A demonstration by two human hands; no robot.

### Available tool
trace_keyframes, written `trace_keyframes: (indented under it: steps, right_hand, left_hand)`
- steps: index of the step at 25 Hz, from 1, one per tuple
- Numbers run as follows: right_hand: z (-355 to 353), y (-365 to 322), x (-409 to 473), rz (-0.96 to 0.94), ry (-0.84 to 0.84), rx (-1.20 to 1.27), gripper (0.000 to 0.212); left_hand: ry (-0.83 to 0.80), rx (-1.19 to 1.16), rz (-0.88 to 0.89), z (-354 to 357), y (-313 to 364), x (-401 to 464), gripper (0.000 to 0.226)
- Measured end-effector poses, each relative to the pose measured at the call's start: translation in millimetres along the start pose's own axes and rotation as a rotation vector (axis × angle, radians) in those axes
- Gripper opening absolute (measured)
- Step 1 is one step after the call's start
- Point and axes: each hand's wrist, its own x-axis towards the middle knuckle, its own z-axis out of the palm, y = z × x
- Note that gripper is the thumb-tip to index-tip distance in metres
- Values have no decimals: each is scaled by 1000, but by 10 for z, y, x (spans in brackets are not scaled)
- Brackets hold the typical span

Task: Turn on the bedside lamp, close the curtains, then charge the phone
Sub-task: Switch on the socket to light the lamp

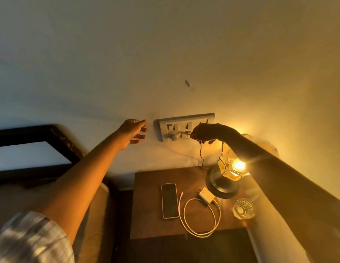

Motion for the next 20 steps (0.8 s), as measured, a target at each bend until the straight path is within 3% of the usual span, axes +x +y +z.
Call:
trace_keyframes:
  steps: [6,13,20]
  right_hand:
    - [-284,-589,-191,-412,196,-302,33]
    - [-5,-1221,-674,-694,103,-422,38]
    - [983,-2347,-2040,-1172,-43,-586,39]
  left_hand:
    - [272,-135,93,-528,185,-596,34]
    - [613,-260,100,-1022,-308,-1889,28]
    - [1039,-340,22,-1378,-1017,-3879,31]
